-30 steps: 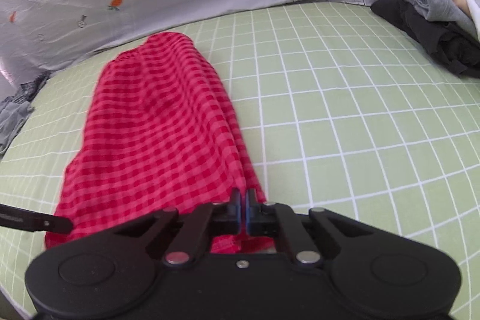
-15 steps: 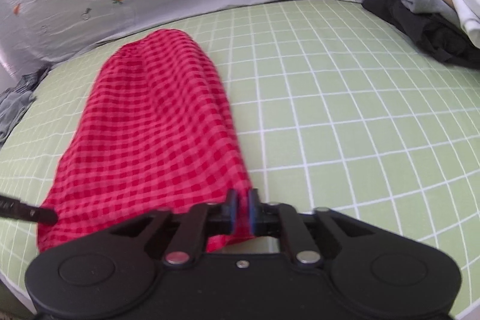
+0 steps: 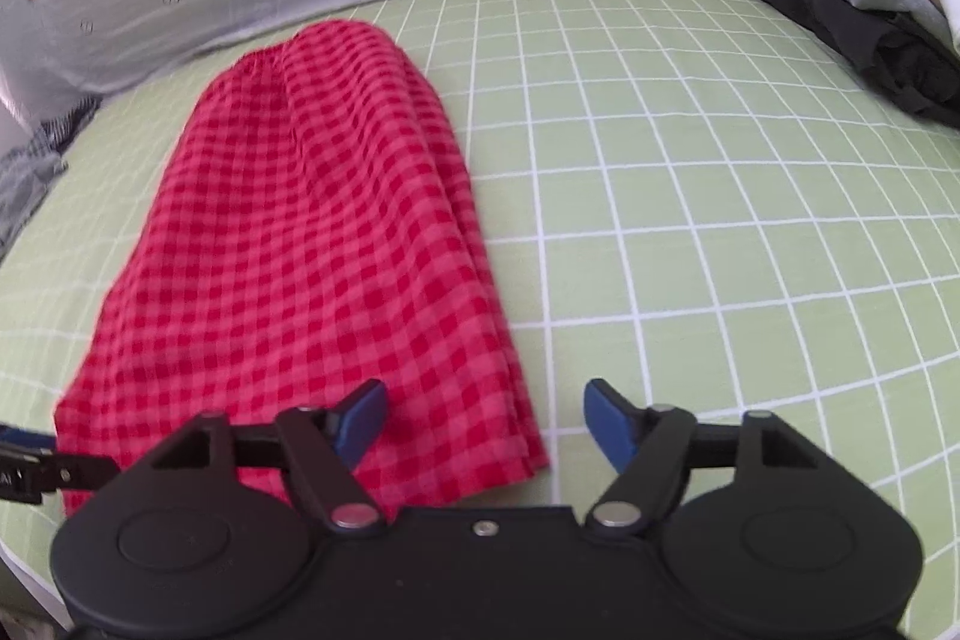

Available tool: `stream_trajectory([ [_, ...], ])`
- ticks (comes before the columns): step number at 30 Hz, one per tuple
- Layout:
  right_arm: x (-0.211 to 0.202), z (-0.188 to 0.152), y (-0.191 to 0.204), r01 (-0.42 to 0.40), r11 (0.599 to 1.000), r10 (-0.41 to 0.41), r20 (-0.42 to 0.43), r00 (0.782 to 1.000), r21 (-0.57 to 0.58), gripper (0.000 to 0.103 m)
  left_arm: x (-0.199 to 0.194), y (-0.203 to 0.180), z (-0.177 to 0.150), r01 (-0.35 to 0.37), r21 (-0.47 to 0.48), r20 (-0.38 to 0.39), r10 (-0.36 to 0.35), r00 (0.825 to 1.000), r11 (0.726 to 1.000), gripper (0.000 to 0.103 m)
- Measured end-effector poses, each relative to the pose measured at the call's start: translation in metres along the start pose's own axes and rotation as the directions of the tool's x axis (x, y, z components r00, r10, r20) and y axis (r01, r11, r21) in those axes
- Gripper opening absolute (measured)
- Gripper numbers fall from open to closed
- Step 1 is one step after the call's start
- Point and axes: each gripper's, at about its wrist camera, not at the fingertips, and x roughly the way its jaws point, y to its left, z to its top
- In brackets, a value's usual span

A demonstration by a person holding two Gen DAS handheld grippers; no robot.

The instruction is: Fold clothes

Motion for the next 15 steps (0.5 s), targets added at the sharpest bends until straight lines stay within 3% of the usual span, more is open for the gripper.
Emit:
stream_trajectory([
  [2,0.001,-0.005,0.004,0.047,0.999,-0.047,-0.009,0.999,-0.015,0.079,0.0,-0.003,-0.002,-0.01,0.028,0.004,0.01,1.0,1.0,0.064],
  [4,0.001,-0.01,0.007,0.085,0.996,-0.086,-0.02,0.996,-0.024,0.09,-0.001,-0.004,-0.002,-0.012,0.041,0.007,0.012,1.0,0.999,0.062],
  [8,0.0,-0.017,0.007,0.057,0.998,-0.058,-0.021,0.998,-0.013,0.101,-0.001,-0.004,-0.004,-0.01,0.051,0.013,0.009,1.0,0.999,0.062],
  [11,0.001,-0.02,0.009,0.07,0.997,-0.07,-0.007,0.998,-0.023,0.103,0.0,-0.005,-0.005,-0.004,0.063,0.017,0.003,1.0,0.998,0.067],
  [15,0.0,-0.021,0.01,0.069,0.997,-0.069,0.01,0.998,-0.032,0.103,0.004,-0.009,-0.007,0.021,0.073,0.009,-0.022,1.0,0.997,0.086],
])
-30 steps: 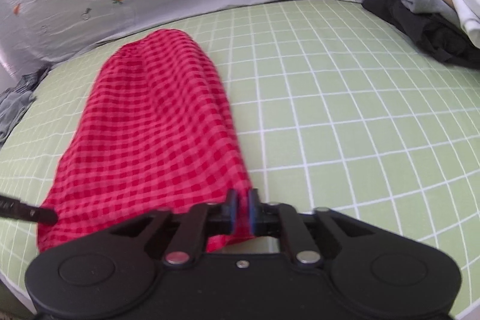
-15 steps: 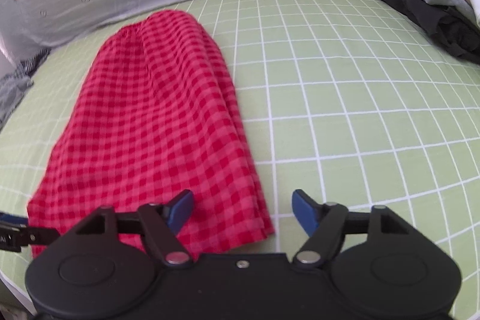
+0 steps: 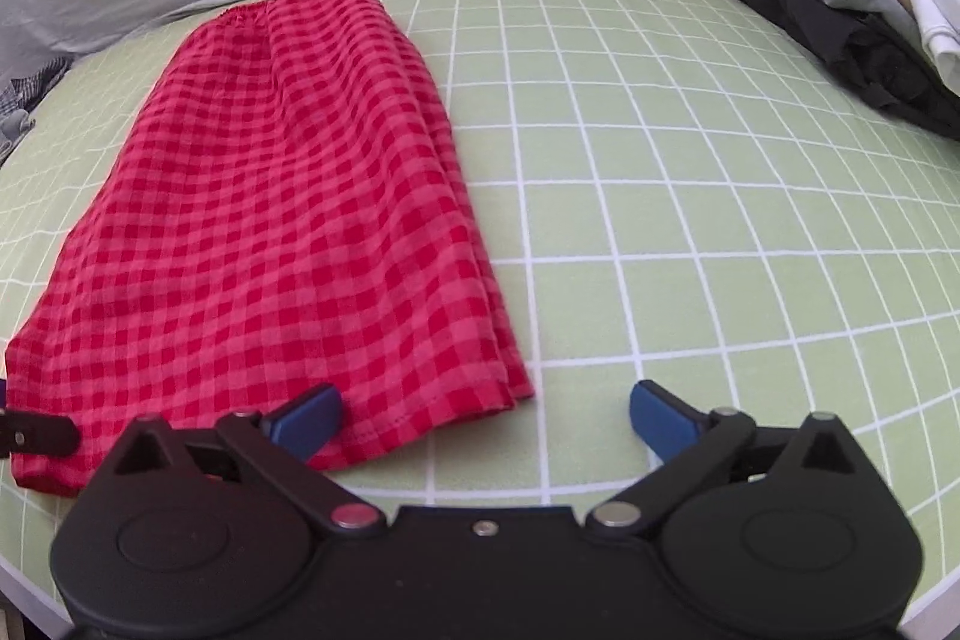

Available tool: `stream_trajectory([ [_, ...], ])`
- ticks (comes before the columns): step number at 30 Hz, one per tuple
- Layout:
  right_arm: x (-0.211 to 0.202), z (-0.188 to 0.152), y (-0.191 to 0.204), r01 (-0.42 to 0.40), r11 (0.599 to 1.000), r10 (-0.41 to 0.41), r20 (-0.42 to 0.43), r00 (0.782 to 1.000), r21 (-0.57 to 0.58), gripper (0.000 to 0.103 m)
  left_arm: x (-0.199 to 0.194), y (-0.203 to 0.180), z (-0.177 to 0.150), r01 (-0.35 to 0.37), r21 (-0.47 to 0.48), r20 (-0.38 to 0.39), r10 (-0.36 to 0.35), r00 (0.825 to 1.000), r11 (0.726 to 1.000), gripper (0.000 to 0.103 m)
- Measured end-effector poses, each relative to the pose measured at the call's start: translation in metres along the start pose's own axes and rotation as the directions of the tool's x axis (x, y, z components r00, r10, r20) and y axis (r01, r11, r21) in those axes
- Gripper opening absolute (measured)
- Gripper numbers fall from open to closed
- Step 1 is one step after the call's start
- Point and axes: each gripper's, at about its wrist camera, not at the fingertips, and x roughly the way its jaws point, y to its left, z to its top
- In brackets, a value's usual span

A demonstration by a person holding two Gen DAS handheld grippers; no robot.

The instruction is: Fold clothes

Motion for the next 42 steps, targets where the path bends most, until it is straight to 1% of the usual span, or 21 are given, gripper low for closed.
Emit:
stream_trajectory([
  [3,0.0,0.001,-0.002,-0.011,1.0,0.011,-0.001,1.0,-0.019,0.103,0.002,-0.006,-0.002,-0.015,0.026,0.002,0.015,1.0,1.0,0.087],
  [5,0.001,0.004,-0.001,-0.023,0.999,0.022,-0.019,1.0,-0.042,0.103,0.003,-0.008,-0.005,-0.029,0.043,0.007,0.029,1.0,0.999,0.085],
  [8,0.002,0.006,0.001,-0.06,0.994,0.056,-0.045,0.997,-0.091,0.103,0.002,-0.01,-0.008,-0.057,0.072,0.012,0.057,0.998,0.996,0.078],
  [10,0.001,0.006,0.005,-0.087,0.986,0.081,-0.045,0.996,-0.14,0.096,0.001,-0.012,-0.009,-0.057,0.098,0.019,0.055,0.998,0.994,0.069],
  [11,0.0,0.005,0.007,-0.098,0.982,0.093,-0.038,0.995,-0.158,0.094,0.0,-0.013,-0.01,-0.052,0.105,0.023,0.05,0.999,0.993,0.067],
  [13,-0.002,0.005,0.01,-0.116,0.977,0.113,-0.029,0.993,-0.179,0.084,-0.002,-0.014,-0.011,-0.042,0.118,0.03,0.039,0.999,0.992,0.055],
  [14,-0.003,0.005,0.011,-0.126,0.974,0.123,-0.027,0.992,-0.187,0.081,-0.002,-0.016,-0.012,-0.035,0.125,0.032,0.031,0.999,0.992,0.052],
  [15,-0.005,0.005,0.012,-0.136,0.972,0.134,-0.024,0.991,-0.193,0.075,-0.003,-0.017,-0.013,-0.028,0.132,0.034,0.024,0.999,0.991,0.046],
  [16,-0.006,0.006,0.013,-0.146,0.969,0.144,-0.022,0.989,-0.2,0.065,-0.003,-0.019,-0.014,-0.018,0.135,0.035,0.014,0.999,0.991,0.038],
  [17,-0.008,0.006,0.014,-0.16,0.966,0.16,-0.019,0.987,-0.202,0.057,-0.003,-0.02,-0.015,-0.008,0.137,0.035,0.003,0.999,0.99,0.035],
  [18,-0.009,0.007,0.014,-0.177,0.965,0.177,-0.018,0.984,-0.194,0.042,-0.003,-0.02,-0.016,0.003,0.132,0.033,-0.007,0.999,0.991,0.03],
  [19,-0.01,0.007,0.015,-0.195,0.964,0.194,-0.02,0.981,-0.182,0.029,-0.004,-0.019,-0.017,0.014,0.124,0.029,-0.018,0.999,0.992,0.024],
  [22,-0.011,0.005,0.019,-0.222,0.961,0.221,-0.025,0.975,-0.164,0.012,-0.008,-0.014,-0.021,0.033,0.099,0.02,-0.035,0.999,0.995,0.015],
  [24,-0.013,0.004,0.025,-0.231,0.959,0.229,-0.029,0.973,-0.165,0.007,-0.013,-0.009,-0.024,0.025,0.086,0.024,-0.028,0.999,0.996,0.013],
  [28,-0.027,-0.001,0.037,-0.259,0.948,0.261,-0.01,0.965,-0.186,0.005,-0.03,0.005,-0.025,0.012,0.036,0.056,-0.014,0.998,0.999,0.01],
  [31,-0.038,0.003,0.04,-0.291,0.938,0.298,0.012,0.954,-0.188,0.005,-0.046,0.016,-0.02,0.015,-0.022,0.1,-0.012,0.995,1.0,0.01],
  [36,-0.047,0.03,0.045,-0.332,0.928,0.347,0.071,0.935,-0.17,0.005,-0.067,0.024,-0.001,0.028,-0.109,0.169,-0.009,0.986,0.994,0.01],
  [39,-0.051,0.049,0.048,-0.347,0.924,0.367,0.116,0.923,-0.159,0.005,-0.076,0.027,0.014,0.033,-0.123,0.205,-0.007,0.979,0.992,0.01],
  [42,-0.05,0.068,0.05,-0.348,0.926,0.369,0.15,0.917,-0.148,0.005,-0.08,0.031,0.03,0.035,-0.129,0.234,-0.004,0.972,0.991,0.01],
])
